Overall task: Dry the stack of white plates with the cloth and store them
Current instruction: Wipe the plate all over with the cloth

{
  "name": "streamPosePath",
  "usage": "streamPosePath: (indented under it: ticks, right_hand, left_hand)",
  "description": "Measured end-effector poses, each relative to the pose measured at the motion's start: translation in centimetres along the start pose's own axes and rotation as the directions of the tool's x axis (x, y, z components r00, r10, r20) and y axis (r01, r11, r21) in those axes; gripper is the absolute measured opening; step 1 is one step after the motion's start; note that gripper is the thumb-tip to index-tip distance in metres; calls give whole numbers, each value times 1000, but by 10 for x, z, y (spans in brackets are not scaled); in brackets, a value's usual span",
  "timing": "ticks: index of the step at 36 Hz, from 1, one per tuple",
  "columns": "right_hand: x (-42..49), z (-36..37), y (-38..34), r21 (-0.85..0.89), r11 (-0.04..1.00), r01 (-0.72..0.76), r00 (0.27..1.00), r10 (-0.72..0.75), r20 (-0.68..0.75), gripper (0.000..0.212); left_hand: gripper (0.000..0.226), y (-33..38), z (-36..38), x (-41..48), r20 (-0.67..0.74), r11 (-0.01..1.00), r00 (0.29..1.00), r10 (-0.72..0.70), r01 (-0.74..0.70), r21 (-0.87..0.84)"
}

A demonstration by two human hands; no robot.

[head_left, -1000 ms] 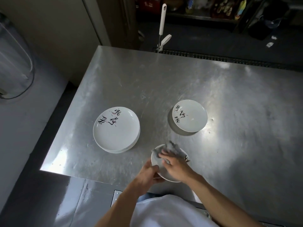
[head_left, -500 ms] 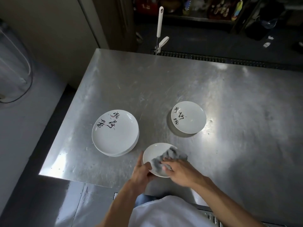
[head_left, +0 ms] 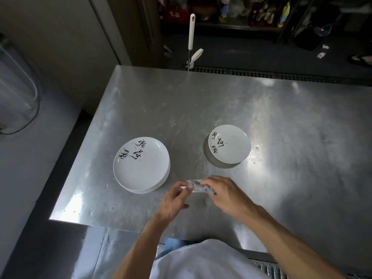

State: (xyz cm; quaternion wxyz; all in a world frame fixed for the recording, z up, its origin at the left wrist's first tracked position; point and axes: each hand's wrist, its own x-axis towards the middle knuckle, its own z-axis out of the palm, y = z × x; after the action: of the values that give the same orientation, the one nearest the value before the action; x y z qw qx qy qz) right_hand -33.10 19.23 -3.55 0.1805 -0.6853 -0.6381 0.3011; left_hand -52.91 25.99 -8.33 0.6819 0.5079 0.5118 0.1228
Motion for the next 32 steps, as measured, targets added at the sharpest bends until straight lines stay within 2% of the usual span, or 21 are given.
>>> streamPosePath:
  ticks: [1,3,4,5,6,9,11,14,16,18,20,25,29,32]
  right_hand:
    - [4,-8,3,34,999,-1,1000,1,1,26]
    - [13,-23,9,101,995,3,999,-7,36,22]
    - [17,-29,13,122,992,2,998,-10,64,22]
    - [21,-34,16,130,992,3,996,-14,87,23]
    - [24,-37,18,128,992,6,995,-20,102,23]
    - [28,-38,26,144,990,5,996,-18,93,23]
    - [27,-34,30,182,983,-4,1000,3,4,26]
    - [19,-19,32,259,962,-88,968,143,-204,31]
    - [9,-2,35,291,939,-183,924,265,-276,25]
    - [-3,19,38,292,903,-314,881,392,-264,22]
    - [-15,40,40,272,883,-383,875,441,-199,26]
    - [-27,73,23,223,915,-336,938,347,-11,44]
    - [-32,75,11,162,980,-115,993,113,21,42]
    - [-44,68,13,140,990,9,997,-19,74,37]
  left_hand:
    - [22,-1,-2,1,-8,980,996,93,-90,180]
    - [22,-6,-4,2,-60,831,933,355,-286,477]
    - [25,-12,-3,4,-47,723,868,494,-380,578]
    - [31,-15,-2,6,-15,665,831,555,-433,609]
    - [33,-14,-2,6,19,687,845,534,-447,573]
    - [21,-4,-2,8,55,844,947,315,-306,440]
    - [19,-3,1,9,50,859,960,277,-271,434]
    - [22,-3,9,5,81,933,977,197,-212,290]
    - [40,-6,12,0,76,995,995,66,-72,74]
    - [36,-14,15,-3,52,992,996,-69,74,-100]
    - [29,-24,18,-3,20,962,985,-171,172,-211]
    - [24,-30,25,-6,30,887,955,-295,286,-363]
    - [18,-32,23,-3,37,875,951,-307,297,-383]
    - [20,-35,22,0,16,863,943,-333,312,-397]
